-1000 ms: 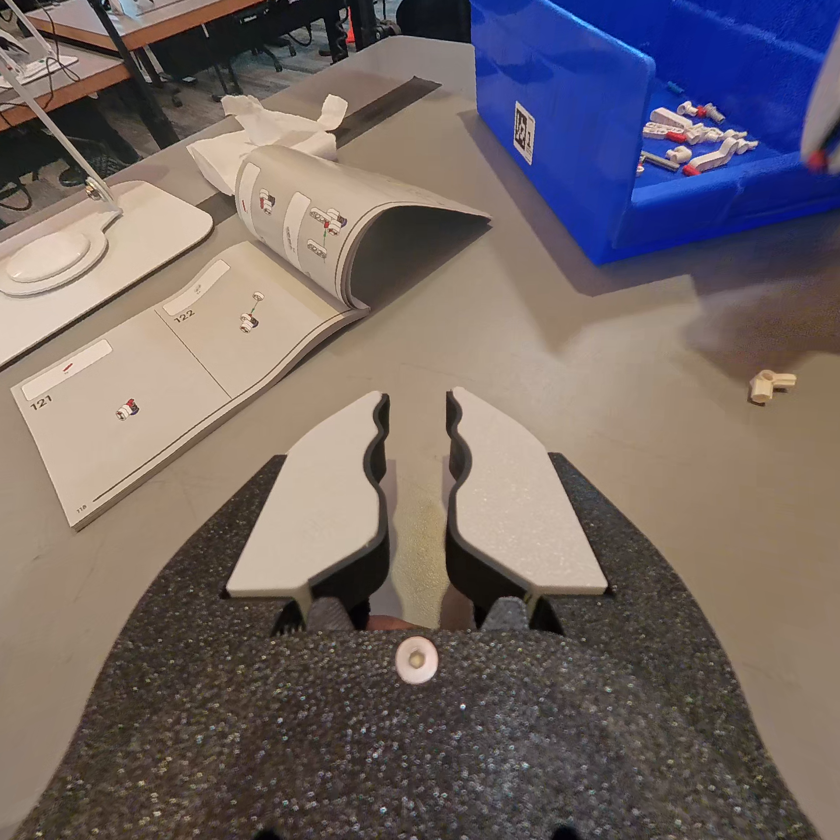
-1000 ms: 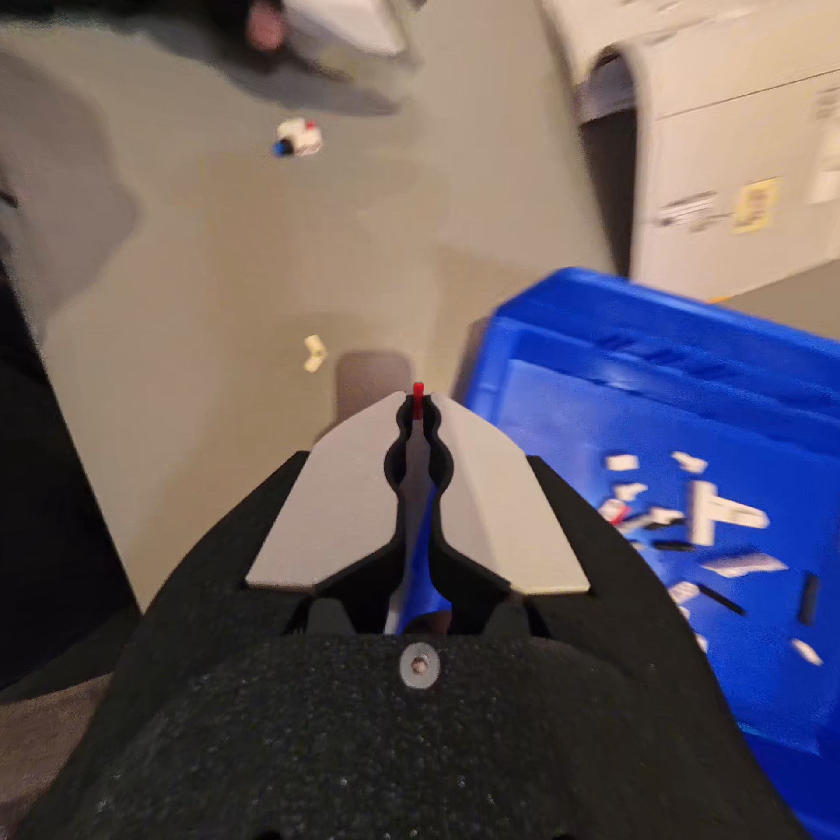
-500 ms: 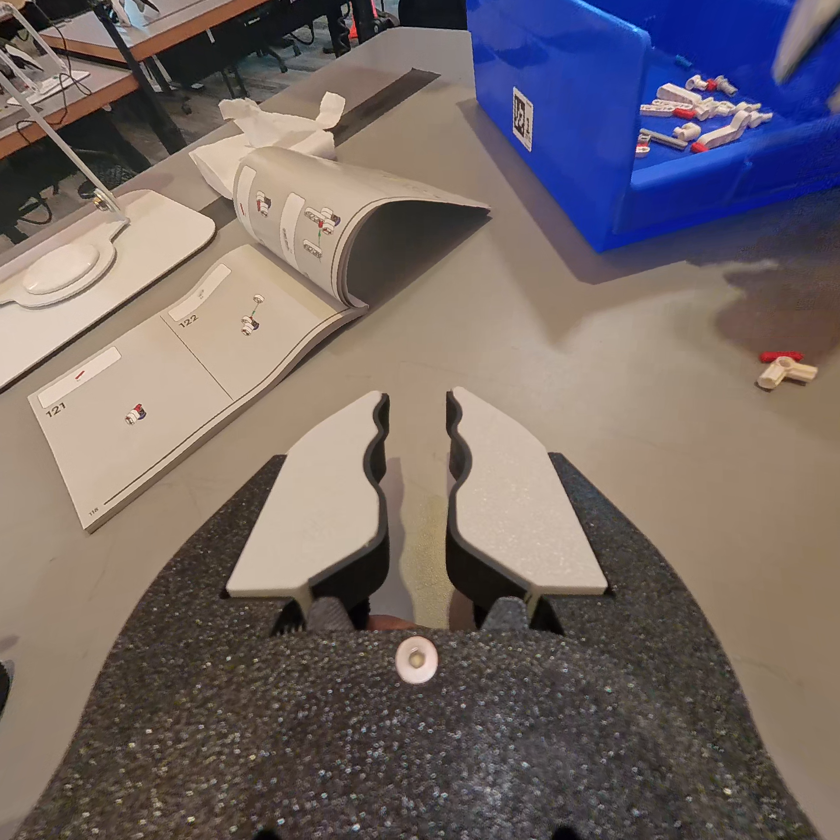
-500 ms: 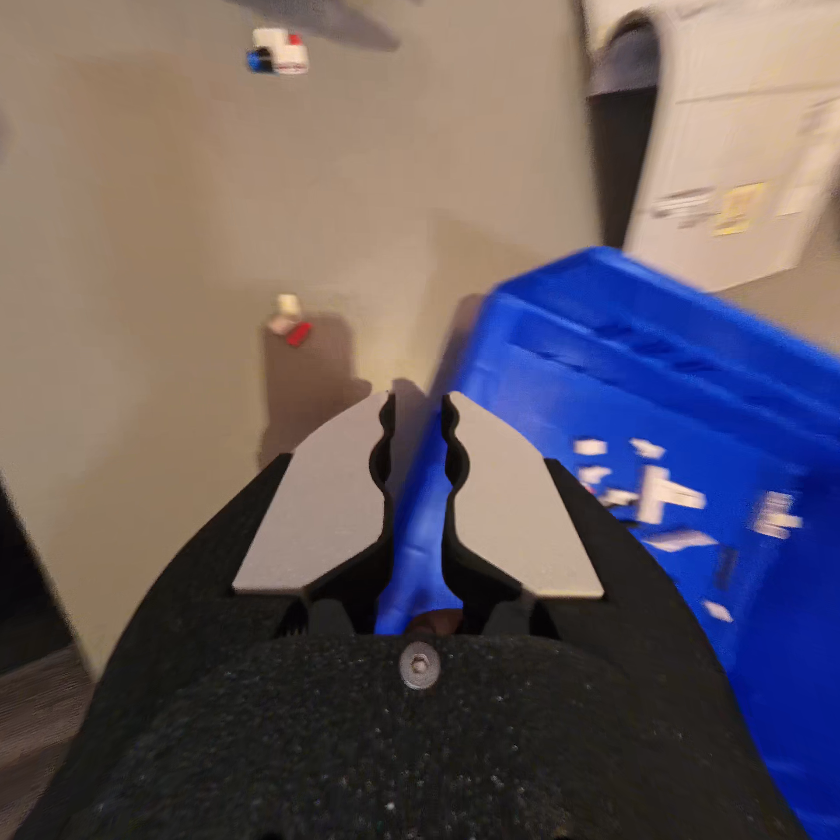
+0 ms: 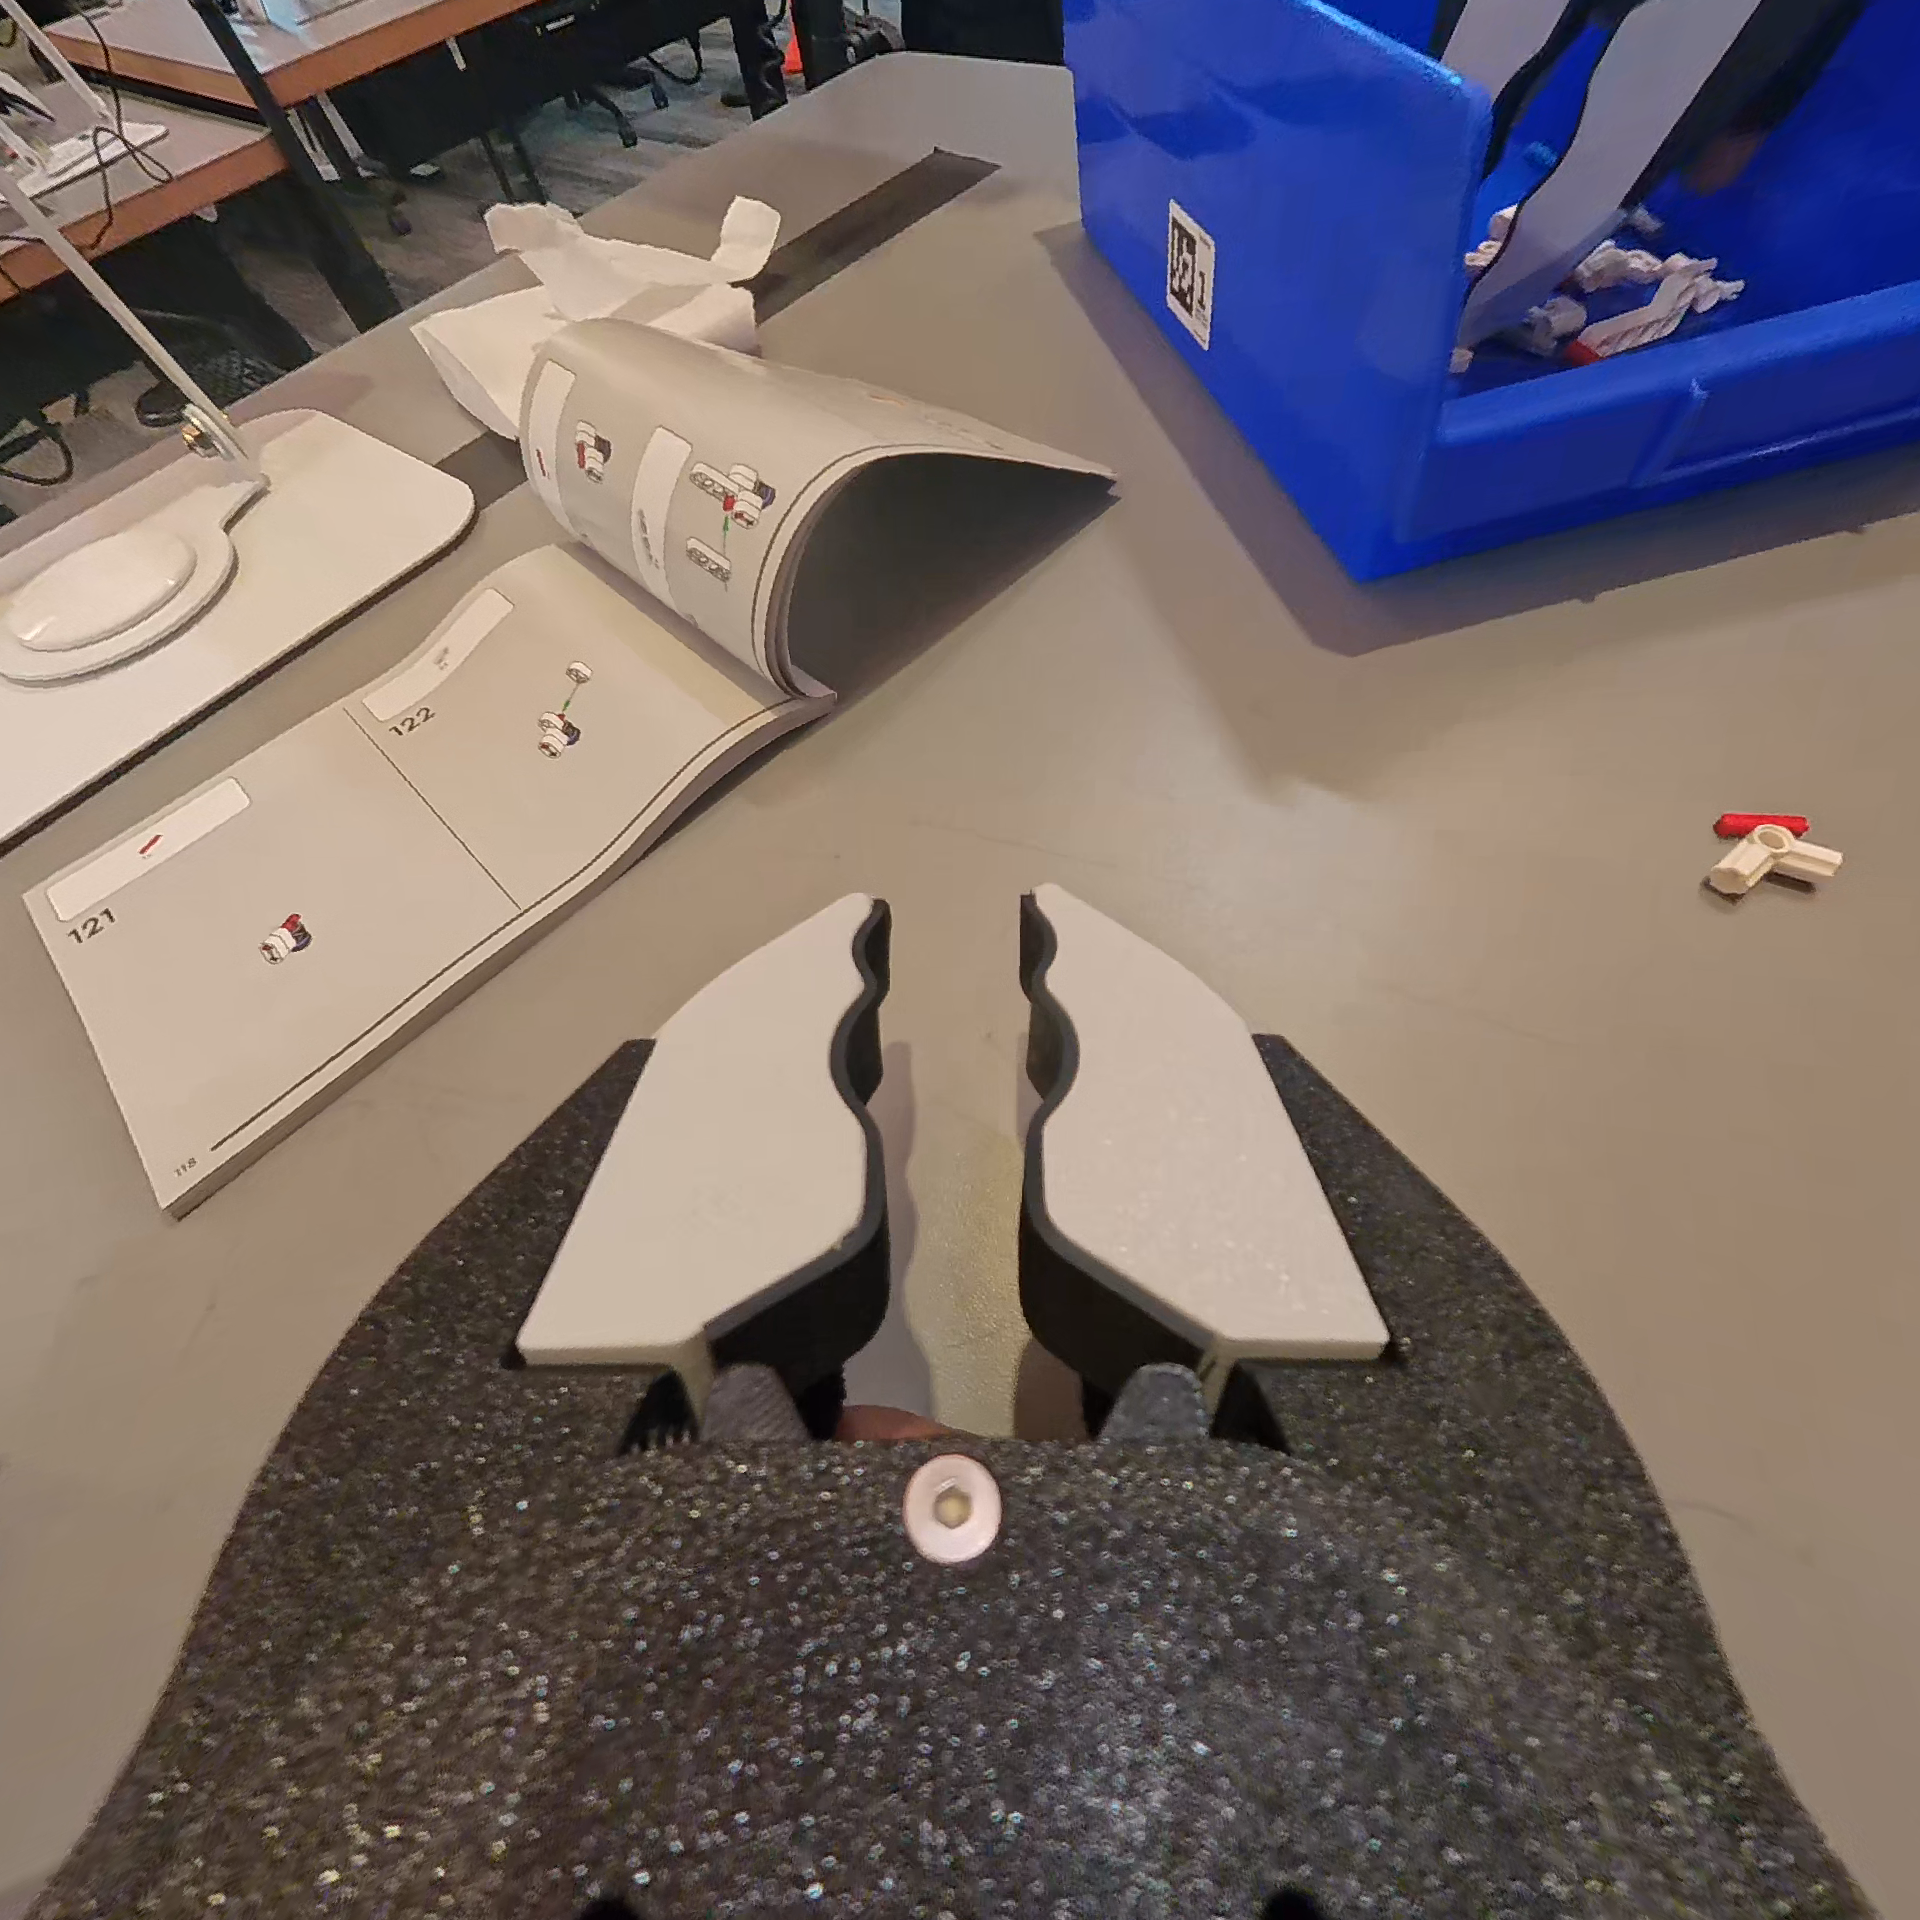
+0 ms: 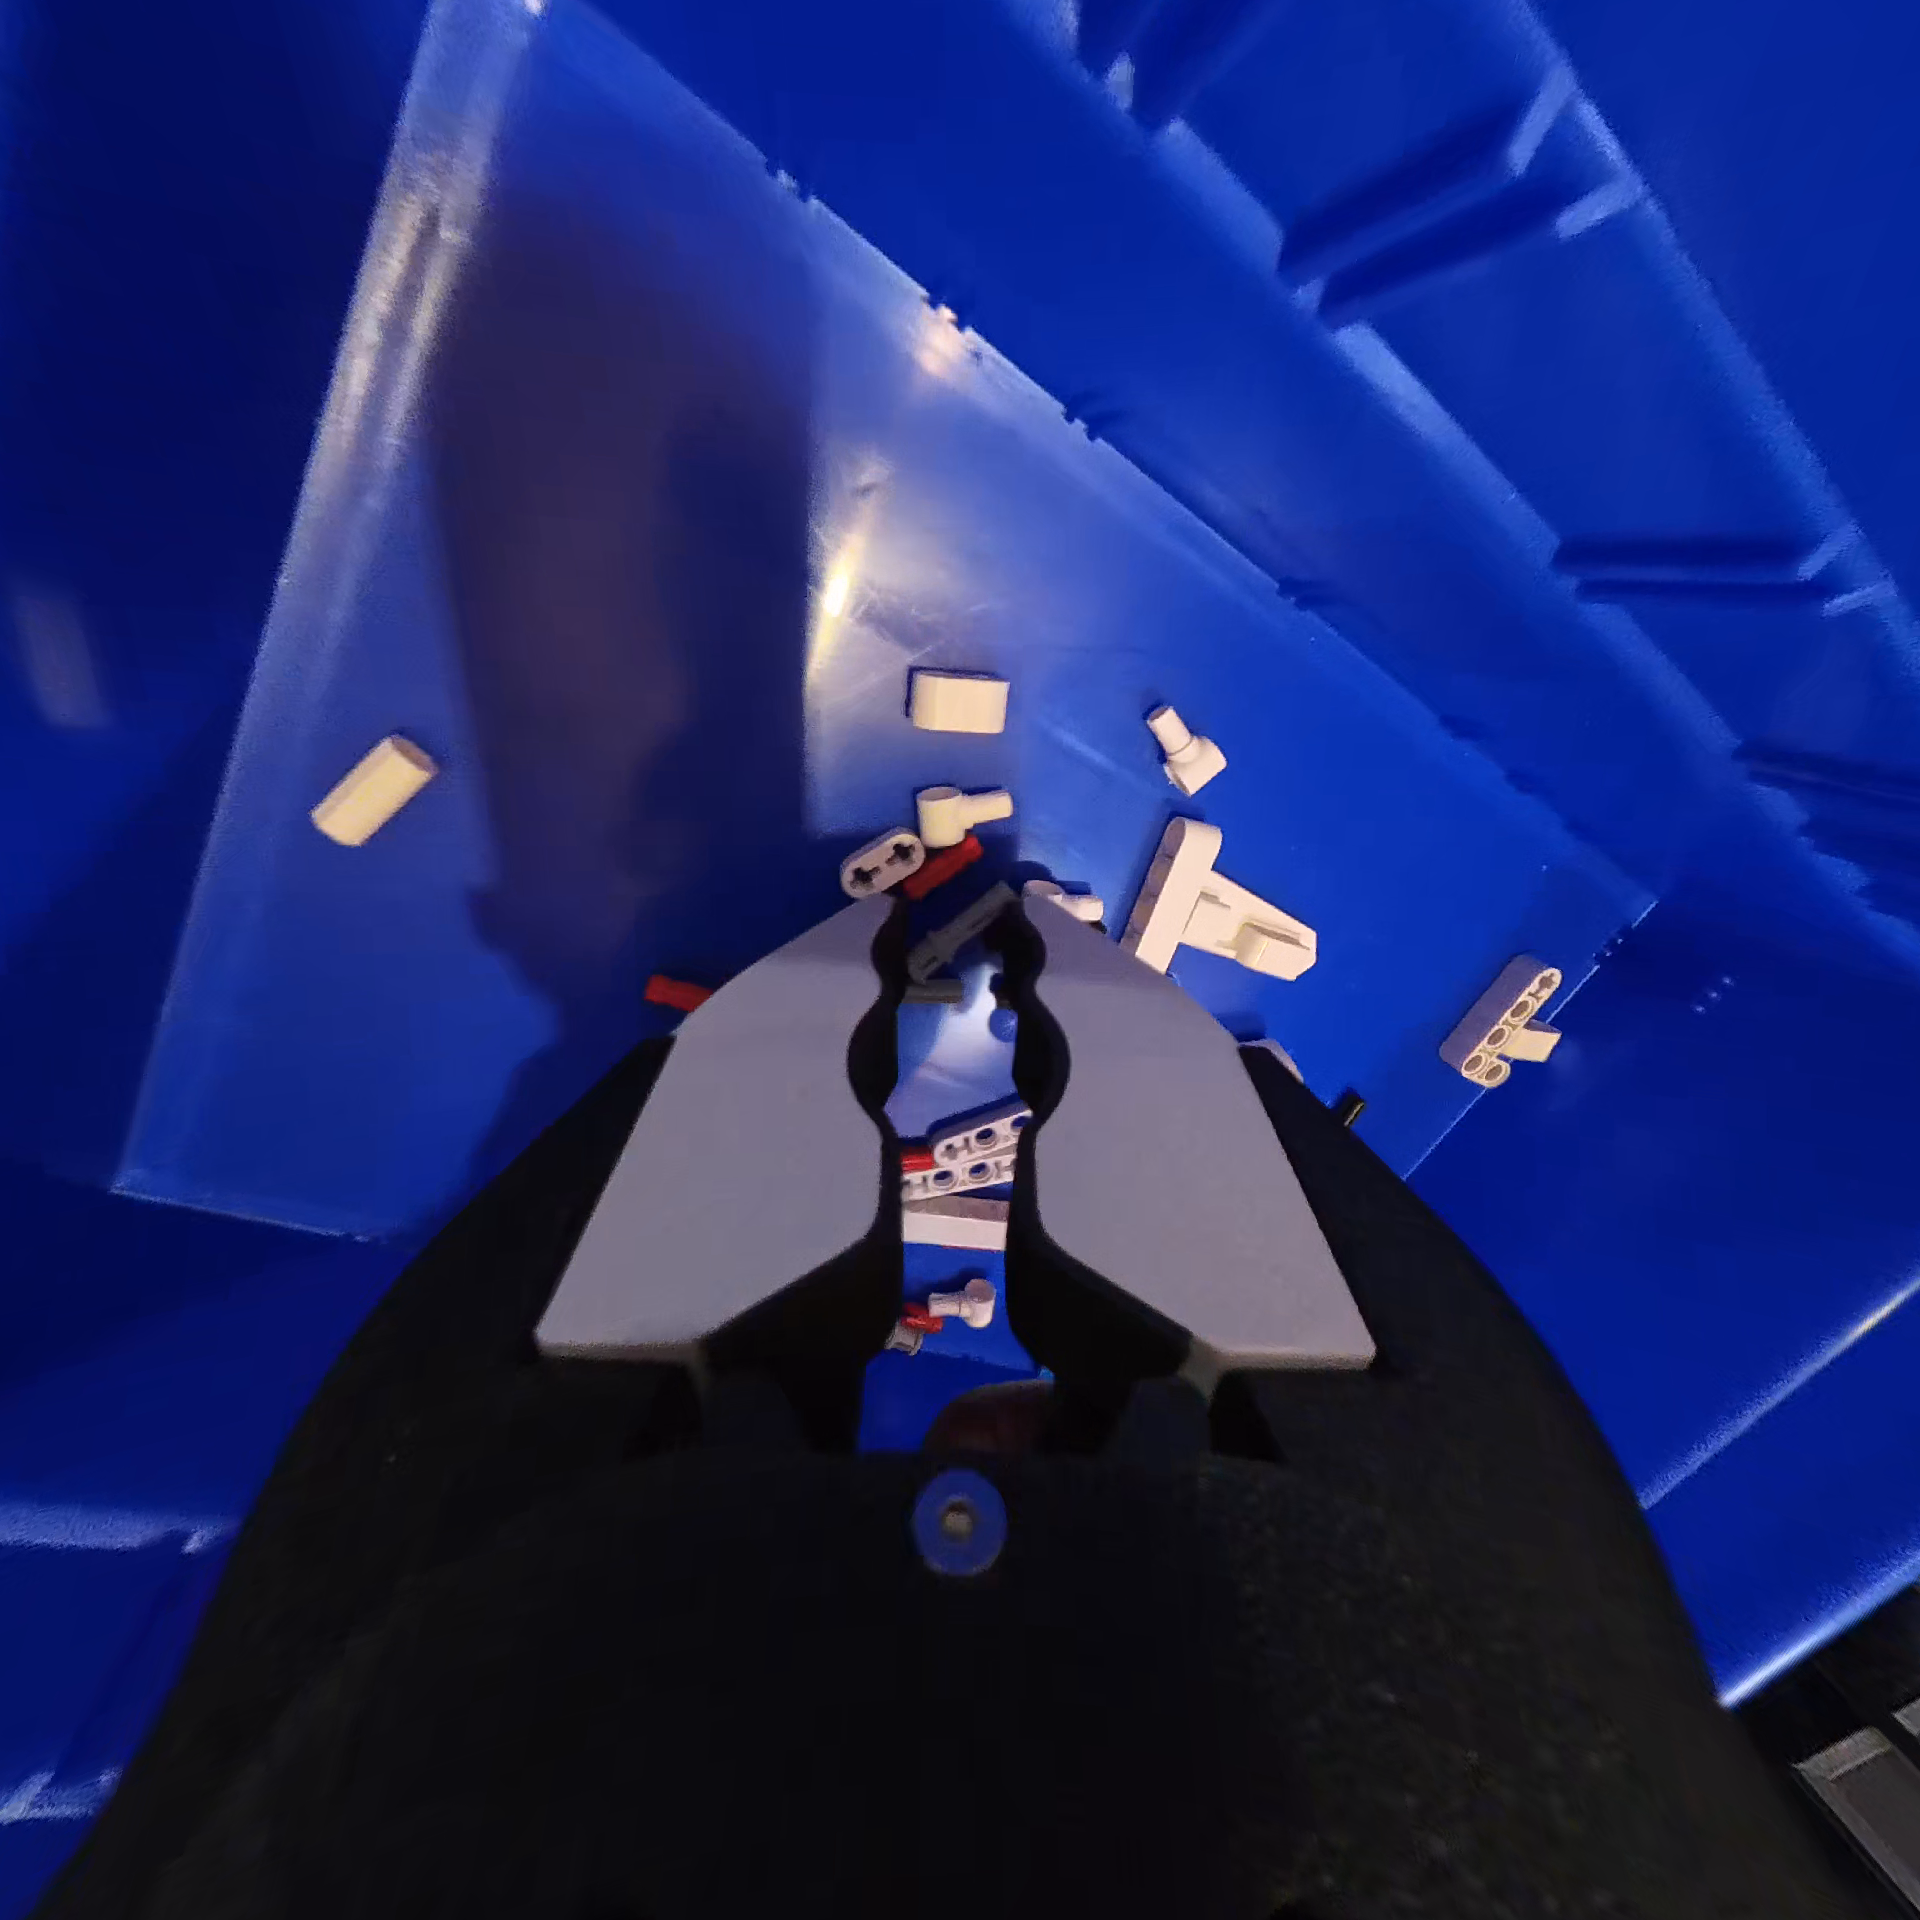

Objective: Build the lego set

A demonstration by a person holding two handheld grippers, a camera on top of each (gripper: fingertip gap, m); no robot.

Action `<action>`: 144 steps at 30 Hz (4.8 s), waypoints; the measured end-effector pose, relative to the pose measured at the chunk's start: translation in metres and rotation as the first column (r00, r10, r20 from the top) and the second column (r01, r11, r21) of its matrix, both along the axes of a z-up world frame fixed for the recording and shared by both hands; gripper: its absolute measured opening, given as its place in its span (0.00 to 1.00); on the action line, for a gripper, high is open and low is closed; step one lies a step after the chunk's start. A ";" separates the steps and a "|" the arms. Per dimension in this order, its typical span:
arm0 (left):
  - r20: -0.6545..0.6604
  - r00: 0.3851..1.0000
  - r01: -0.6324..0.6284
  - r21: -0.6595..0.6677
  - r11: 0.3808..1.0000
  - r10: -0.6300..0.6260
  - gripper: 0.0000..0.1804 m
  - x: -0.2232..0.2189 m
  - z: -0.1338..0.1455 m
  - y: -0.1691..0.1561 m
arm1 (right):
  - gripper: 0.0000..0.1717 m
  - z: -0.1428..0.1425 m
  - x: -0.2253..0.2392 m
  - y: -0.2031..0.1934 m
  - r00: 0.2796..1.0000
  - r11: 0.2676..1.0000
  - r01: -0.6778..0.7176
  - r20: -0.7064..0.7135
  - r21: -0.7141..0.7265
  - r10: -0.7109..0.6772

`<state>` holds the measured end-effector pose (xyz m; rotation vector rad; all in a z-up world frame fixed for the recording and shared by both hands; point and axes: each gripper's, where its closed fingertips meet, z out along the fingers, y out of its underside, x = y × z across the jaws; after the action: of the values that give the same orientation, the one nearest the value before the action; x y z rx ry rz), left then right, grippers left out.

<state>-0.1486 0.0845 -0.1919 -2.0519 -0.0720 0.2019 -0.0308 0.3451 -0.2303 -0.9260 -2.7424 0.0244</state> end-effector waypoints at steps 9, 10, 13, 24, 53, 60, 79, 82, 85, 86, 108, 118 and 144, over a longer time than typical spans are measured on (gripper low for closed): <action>0.015 1.000 0.005 0.002 1.000 -0.005 0.13 0.000 0.000 0.000 | 0.11 0.001 -0.004 -0.006 0.999 1.000 -0.023 -0.029 -0.002 0.023; 0.015 1.000 0.005 0.002 1.000 -0.005 0.13 0.000 0.000 0.000 | 0.11 0.000 -0.004 -0.006 0.999 1.000 -0.029 -0.027 -0.010 0.029; 0.012 1.000 0.005 0.000 1.000 -0.005 0.13 0.000 0.000 0.000 | 0.11 0.000 -0.006 -0.007 0.998 0.998 -0.054 -0.025 -0.036 0.053; 0.000 1.000 0.009 -0.003 1.000 -0.009 0.13 0.001 -0.001 0.000 | 0.05 -0.002 0.000 -0.008 0.998 0.995 -0.051 -0.027 -0.090 0.048; 0.031 0.998 0.057 0.102 0.993 -0.060 0.13 0.009 0.014 -0.001 | 0.09 0.010 0.000 0.002 0.999 0.990 0.033 0.003 -0.136 -0.033; 0.033 0.954 0.287 0.189 0.939 -0.298 0.15 0.062 0.038 0.002 | 0.09 0.066 0.043 -0.048 0.987 0.986 0.129 -0.078 -0.109 -0.137; 0.508 0.786 0.412 -0.006 0.911 -0.352 0.11 0.153 0.005 0.009 | 0.09 0.036 0.035 -0.241 0.776 0.887 -0.114 -0.598 -0.448 -0.202; 0.574 0.756 0.388 -0.006 0.921 -0.315 0.09 0.150 0.003 0.010 | 0.09 0.039 0.027 -0.242 0.707 0.883 -0.071 -0.648 -0.464 -0.283; 0.632 0.711 0.383 0.019 0.924 -0.308 0.09 0.151 0.004 0.012 | 0.09 0.040 0.022 -0.241 0.654 0.888 -0.025 -0.679 -0.460 -0.333; 0.647 0.699 0.379 0.027 0.925 -0.306 0.08 0.150 0.005 0.012 | 0.09 0.042 0.020 -0.241 0.635 0.895 -0.018 -0.696 -0.445 -0.333; 0.776 0.532 0.366 0.150 0.918 -0.339 0.02 0.141 0.021 0.005 | 0.09 0.066 0.006 -0.261 0.478 0.960 -0.083 -0.856 -0.268 -0.198; 0.500 0.765 0.474 -0.009 0.880 -0.407 0.02 0.112 0.012 -0.013 | 0.19 0.064 -0.012 -0.257 0.533 0.919 -0.395 -0.820 -0.023 0.208; 0.448 0.803 0.510 -0.176 0.842 -0.393 0.02 0.113 -0.014 -0.020 | 0.03 0.032 -0.021 -0.283 0.356 0.727 -0.632 -0.735 0.266 0.578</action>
<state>-0.0357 0.0649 -0.2060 -2.3056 0.2207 -0.5442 -0.0518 0.0625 -0.1987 0.2044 -2.0283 0.5312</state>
